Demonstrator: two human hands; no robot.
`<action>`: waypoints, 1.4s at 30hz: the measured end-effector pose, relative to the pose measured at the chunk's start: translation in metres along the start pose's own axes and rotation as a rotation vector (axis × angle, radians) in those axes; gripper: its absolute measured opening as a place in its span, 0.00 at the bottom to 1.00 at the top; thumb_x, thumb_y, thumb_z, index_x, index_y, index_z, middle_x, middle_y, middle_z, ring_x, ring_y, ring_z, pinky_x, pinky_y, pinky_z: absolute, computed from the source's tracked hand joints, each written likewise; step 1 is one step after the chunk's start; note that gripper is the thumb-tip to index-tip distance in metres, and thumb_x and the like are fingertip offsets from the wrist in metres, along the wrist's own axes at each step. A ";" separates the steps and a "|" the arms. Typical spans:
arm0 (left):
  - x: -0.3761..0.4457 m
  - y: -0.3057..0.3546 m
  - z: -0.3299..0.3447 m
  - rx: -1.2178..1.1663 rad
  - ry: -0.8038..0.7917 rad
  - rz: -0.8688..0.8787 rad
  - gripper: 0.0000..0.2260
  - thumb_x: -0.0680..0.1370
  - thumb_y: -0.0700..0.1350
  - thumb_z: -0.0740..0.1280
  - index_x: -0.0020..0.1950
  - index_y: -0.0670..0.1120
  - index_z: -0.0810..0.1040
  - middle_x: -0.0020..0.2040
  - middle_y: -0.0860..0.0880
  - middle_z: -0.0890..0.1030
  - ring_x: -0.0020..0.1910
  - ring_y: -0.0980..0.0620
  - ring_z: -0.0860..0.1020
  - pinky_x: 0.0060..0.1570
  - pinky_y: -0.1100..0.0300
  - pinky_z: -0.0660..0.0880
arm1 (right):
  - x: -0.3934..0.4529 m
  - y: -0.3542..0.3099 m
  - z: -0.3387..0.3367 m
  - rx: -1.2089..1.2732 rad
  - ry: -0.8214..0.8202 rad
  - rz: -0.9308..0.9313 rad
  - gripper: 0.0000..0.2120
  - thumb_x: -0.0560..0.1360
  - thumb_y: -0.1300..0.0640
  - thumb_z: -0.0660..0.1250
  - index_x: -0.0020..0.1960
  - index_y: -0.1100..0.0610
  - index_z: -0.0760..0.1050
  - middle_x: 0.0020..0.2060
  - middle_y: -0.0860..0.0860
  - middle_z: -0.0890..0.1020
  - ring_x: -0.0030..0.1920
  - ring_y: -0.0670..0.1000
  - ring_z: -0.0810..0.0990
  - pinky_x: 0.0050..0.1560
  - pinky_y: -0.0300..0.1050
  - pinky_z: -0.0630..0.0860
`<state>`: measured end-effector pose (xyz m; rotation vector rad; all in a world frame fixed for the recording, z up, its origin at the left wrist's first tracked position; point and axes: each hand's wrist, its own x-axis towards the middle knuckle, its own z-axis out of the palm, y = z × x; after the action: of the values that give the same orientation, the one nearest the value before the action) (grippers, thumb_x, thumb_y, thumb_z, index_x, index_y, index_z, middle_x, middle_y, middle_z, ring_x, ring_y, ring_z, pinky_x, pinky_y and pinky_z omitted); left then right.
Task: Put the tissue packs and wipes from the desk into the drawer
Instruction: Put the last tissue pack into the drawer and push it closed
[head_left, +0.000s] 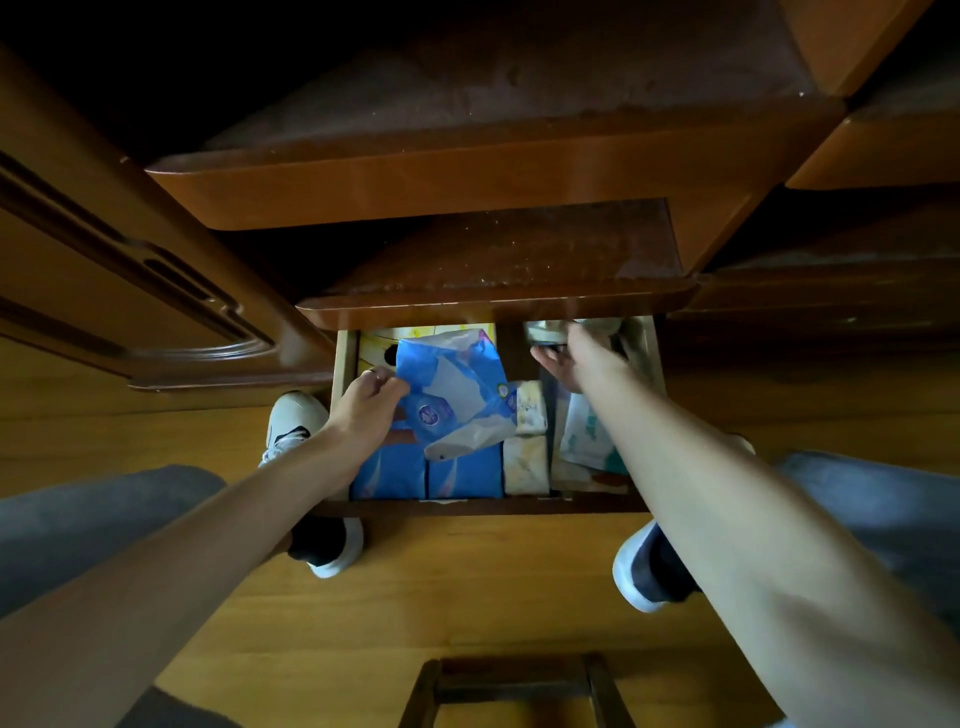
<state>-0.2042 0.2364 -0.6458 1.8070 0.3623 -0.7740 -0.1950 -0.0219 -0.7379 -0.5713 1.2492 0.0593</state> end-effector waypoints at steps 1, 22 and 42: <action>0.002 -0.001 0.000 -0.001 -0.006 -0.003 0.07 0.84 0.43 0.59 0.60 0.42 0.73 0.54 0.44 0.81 0.52 0.48 0.82 0.34 0.59 0.83 | -0.005 0.001 -0.002 -0.053 0.014 -0.014 0.17 0.83 0.57 0.66 0.69 0.61 0.73 0.63 0.59 0.80 0.61 0.56 0.82 0.41 0.47 0.86; 0.006 -0.008 0.026 0.091 -0.109 0.118 0.15 0.79 0.54 0.69 0.60 0.48 0.71 0.48 0.47 0.83 0.39 0.54 0.84 0.32 0.62 0.80 | -0.094 0.040 -0.069 -0.922 -0.405 -0.115 0.08 0.80 0.53 0.70 0.57 0.54 0.79 0.39 0.49 0.88 0.31 0.43 0.82 0.29 0.34 0.73; 0.029 0.012 0.036 -0.034 -0.226 -0.056 0.19 0.66 0.56 0.80 0.47 0.46 0.80 0.38 0.46 0.85 0.36 0.49 0.85 0.37 0.55 0.83 | -0.080 0.021 -0.075 -0.727 -0.396 -0.184 0.18 0.75 0.53 0.77 0.61 0.59 0.80 0.45 0.54 0.85 0.37 0.46 0.82 0.37 0.37 0.79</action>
<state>-0.1878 0.1949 -0.6630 1.6629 0.2766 -0.9952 -0.2944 -0.0161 -0.6880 -1.2340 0.7590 0.4636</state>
